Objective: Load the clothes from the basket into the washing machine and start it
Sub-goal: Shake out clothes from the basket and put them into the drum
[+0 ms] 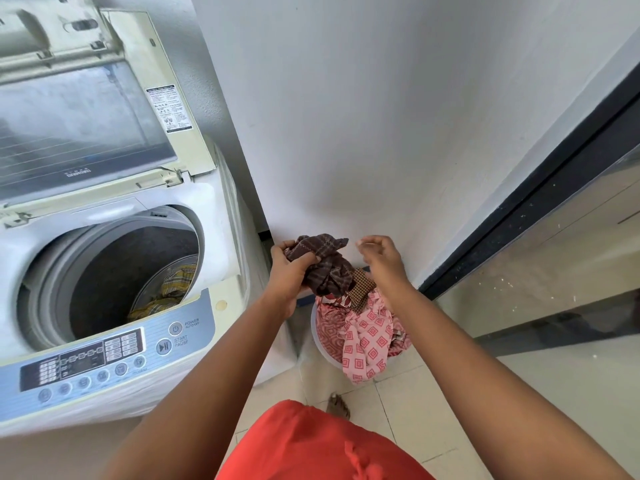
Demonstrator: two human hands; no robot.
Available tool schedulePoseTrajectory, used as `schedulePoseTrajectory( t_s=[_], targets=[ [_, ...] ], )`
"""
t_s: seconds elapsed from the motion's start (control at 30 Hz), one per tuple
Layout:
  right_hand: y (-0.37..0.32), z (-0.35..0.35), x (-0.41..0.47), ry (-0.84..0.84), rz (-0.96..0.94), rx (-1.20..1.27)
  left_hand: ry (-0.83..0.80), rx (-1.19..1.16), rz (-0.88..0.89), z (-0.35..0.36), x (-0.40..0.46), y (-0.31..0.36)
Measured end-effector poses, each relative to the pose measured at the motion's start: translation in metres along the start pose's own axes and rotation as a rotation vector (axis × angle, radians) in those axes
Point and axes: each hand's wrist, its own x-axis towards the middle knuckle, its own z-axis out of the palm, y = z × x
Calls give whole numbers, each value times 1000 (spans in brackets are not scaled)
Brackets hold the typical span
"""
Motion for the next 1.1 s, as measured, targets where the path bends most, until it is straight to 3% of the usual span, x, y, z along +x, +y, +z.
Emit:
schedulePoseTrajectory(
  t_s=[0.1, 0.2, 0.27, 0.43, 0.63, 0.97, 1.1],
  targets=[
    [2, 1, 3, -122, 354, 93, -61, -20, -11, -8, -4, 0],
    [8, 10, 3, -392, 447, 206, -111, 37, -26, -16, -6, -2],
    [6, 22, 0, -471, 423, 221, -106, 81, -28, -22, -6, -5],
    [0, 55, 1, -355, 314, 64, -95, 44, 5, -44, -2, -1],
    [-20, 111, 5, -350, 206, 9, -60, -32, 111, -90, 4, 19],
    [-43, 264, -11, -420, 124, 70, -31, -197, 241, -224, 15, 69],
    [-40, 322, -7, -448, 132, 13, 86, -160, 182, -275, 30, 78]
  ],
)
